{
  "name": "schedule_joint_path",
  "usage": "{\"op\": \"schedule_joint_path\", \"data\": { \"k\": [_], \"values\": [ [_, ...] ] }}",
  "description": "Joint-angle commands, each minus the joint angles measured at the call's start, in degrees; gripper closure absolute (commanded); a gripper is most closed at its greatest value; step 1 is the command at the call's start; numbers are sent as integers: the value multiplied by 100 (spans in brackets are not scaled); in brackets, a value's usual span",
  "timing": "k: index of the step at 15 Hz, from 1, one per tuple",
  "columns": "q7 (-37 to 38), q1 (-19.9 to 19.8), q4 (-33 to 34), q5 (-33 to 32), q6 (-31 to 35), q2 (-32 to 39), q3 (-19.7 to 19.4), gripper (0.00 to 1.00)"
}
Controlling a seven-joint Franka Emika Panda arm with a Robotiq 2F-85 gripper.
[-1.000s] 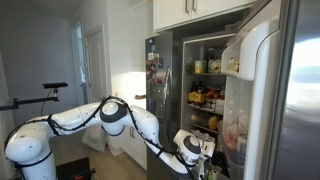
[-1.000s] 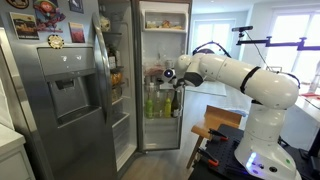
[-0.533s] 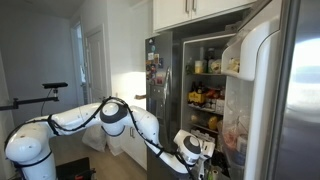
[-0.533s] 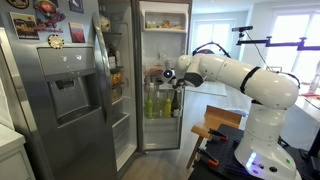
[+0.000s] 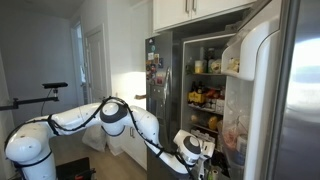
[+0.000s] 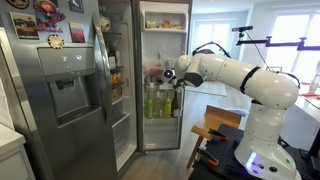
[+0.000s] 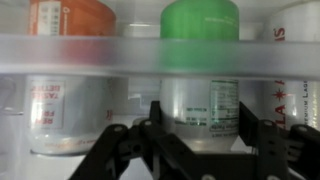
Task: Pick up a canned drink from the fridge and put it on the chair
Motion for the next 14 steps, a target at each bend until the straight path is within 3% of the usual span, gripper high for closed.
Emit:
{"op": "schedule_joint_path", "data": {
  "k": [1,9,10,14],
  "values": [
    [50,198,-494,-105,345,-129,-127,53],
    [178,901,-1700,141,1526,-29,-958,53],
    [-40,753,-1471,42,1214,-173,-613,53],
    [-47,947,-1648,118,1159,-174,-674,53]
  ]
}}
